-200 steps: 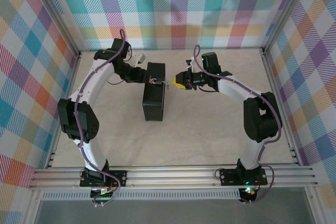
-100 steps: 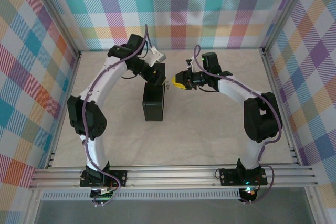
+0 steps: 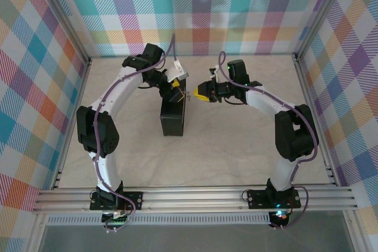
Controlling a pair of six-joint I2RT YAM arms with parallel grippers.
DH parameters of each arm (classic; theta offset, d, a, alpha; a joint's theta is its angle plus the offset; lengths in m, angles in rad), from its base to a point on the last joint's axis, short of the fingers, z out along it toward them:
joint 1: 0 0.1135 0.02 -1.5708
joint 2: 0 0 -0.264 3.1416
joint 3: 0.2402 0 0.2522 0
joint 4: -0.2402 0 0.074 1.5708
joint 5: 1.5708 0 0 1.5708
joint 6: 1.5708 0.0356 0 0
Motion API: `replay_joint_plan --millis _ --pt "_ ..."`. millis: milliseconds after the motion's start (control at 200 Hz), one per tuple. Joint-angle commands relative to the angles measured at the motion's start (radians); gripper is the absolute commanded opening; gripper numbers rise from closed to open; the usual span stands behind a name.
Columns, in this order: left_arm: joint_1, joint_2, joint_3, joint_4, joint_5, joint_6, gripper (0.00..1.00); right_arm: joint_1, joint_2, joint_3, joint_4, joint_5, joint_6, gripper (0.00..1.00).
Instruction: Unlock a padlock with a key
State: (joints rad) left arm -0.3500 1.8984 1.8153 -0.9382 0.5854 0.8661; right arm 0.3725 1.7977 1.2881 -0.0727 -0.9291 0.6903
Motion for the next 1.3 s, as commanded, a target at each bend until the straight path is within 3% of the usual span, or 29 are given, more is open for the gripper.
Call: replay_joint_plan --millis 0,245,455,690,855,1075,1295 --pt "0.020 -0.039 -0.010 -0.002 0.087 0.142 0.65 -0.006 -0.020 0.001 -0.014 -0.034 -0.033 0.29" --pt "0.040 -0.013 -0.027 -0.014 0.051 0.226 0.63 -0.005 -0.015 0.020 -0.050 -0.042 -0.052 0.29" --pt "0.049 0.001 -0.047 0.022 0.123 0.250 0.59 -0.004 0.008 0.062 -0.065 -0.059 -0.051 0.29" --pt "0.040 0.015 -0.051 0.036 0.157 0.263 0.49 0.005 0.045 0.098 -0.021 -0.067 -0.011 0.29" --pt "0.040 0.030 -0.062 0.030 0.122 0.272 0.44 0.011 0.069 0.117 -0.022 -0.064 -0.009 0.28" --pt "0.041 0.033 -0.076 0.041 0.076 0.271 0.48 0.022 0.089 0.140 -0.035 -0.063 -0.015 0.27" --pt "0.040 0.042 -0.075 0.046 0.067 0.267 0.39 0.038 0.105 0.156 -0.037 -0.068 -0.015 0.24"
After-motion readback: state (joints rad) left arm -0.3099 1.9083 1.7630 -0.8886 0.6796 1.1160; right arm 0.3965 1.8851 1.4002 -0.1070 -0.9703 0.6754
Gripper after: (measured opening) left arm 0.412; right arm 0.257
